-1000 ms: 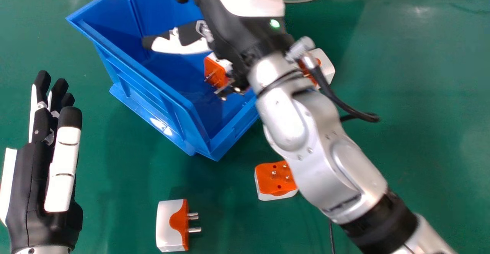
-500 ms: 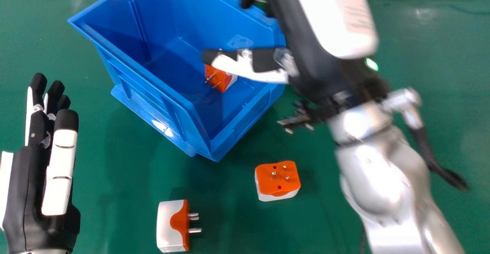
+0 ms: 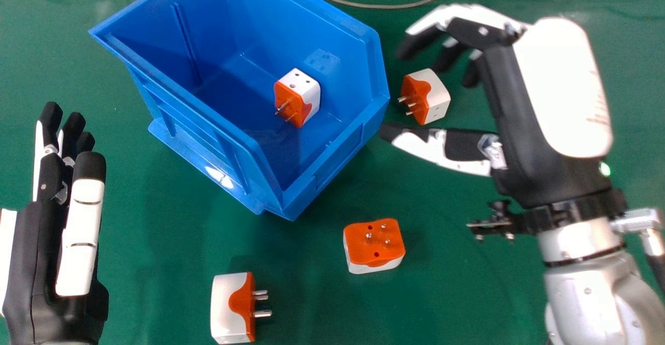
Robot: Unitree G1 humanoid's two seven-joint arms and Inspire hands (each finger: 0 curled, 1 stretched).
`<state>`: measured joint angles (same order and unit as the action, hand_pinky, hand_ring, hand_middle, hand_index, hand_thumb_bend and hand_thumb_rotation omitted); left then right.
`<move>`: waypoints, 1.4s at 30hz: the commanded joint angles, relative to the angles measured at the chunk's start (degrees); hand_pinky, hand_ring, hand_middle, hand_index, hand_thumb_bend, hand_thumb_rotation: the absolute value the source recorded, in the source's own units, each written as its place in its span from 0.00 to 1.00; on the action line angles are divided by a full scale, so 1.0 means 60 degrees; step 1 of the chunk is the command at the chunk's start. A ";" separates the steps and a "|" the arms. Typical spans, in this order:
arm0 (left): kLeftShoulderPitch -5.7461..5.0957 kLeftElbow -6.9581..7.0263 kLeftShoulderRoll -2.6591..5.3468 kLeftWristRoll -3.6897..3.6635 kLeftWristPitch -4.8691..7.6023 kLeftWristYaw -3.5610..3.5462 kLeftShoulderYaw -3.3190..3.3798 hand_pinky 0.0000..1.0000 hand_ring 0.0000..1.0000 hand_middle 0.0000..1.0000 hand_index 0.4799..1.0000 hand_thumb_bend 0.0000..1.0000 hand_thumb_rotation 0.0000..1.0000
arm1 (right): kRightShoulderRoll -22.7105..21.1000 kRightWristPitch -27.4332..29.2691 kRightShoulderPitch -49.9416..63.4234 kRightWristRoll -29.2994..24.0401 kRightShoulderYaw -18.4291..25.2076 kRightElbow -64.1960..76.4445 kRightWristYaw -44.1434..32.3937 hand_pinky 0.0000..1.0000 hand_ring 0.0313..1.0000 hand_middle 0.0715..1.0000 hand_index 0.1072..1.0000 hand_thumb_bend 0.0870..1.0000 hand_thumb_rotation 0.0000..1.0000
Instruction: Pick all objects and put in blue box
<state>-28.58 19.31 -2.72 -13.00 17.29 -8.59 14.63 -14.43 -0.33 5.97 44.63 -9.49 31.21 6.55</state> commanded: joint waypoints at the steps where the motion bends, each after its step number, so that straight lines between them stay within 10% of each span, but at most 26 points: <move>1: -0.0069 0.0149 -0.0063 -0.0099 0.0206 -0.0103 0.0076 0.99 0.99 0.99 1.00 0.64 0.80 | -0.0159 0.0099 -0.0002 -0.0078 0.0370 0.0037 -0.0055 0.54 0.68 0.72 0.65 0.71 0.10; 13: -0.0189 0.0258 -0.0040 -0.0104 0.0181 -0.0132 0.0149 1.00 1.00 1.00 1.00 0.64 0.80 | -0.0567 -0.0483 -0.0601 0.0370 0.0681 -0.0703 -0.1010 0.77 0.90 0.94 0.88 0.87 0.28; 28: -0.0073 0.0239 -0.0087 -0.0108 0.0071 -0.0118 0.0159 1.00 1.00 1.00 1.00 0.64 0.80 | -0.1492 -0.0038 -0.2059 0.0462 0.0454 -0.2555 -0.1512 0.76 0.91 0.94 0.87 0.88 0.27; 33: -0.0062 0.0322 -0.0095 0.0054 0.0033 -0.0016 0.0158 1.00 1.00 1.00 1.00 0.64 0.80 | -0.2180 0.0350 -0.2867 0.0433 0.0385 -0.3512 -0.1883 0.75 0.89 0.92 0.84 0.88 0.26; 42: -0.0085 0.0516 -0.0090 -0.0062 -0.0198 0.0099 0.0161 1.00 1.00 1.00 1.00 0.65 0.80 | -0.3281 0.1722 -0.4531 0.0482 0.0054 -0.5828 -0.1574 0.68 0.83 0.86 0.79 0.91 0.20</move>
<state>-28.70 20.50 -3.02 -13.34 16.14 -8.35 15.08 -32.50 8.34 -18.30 47.82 -8.91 -2.47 -3.93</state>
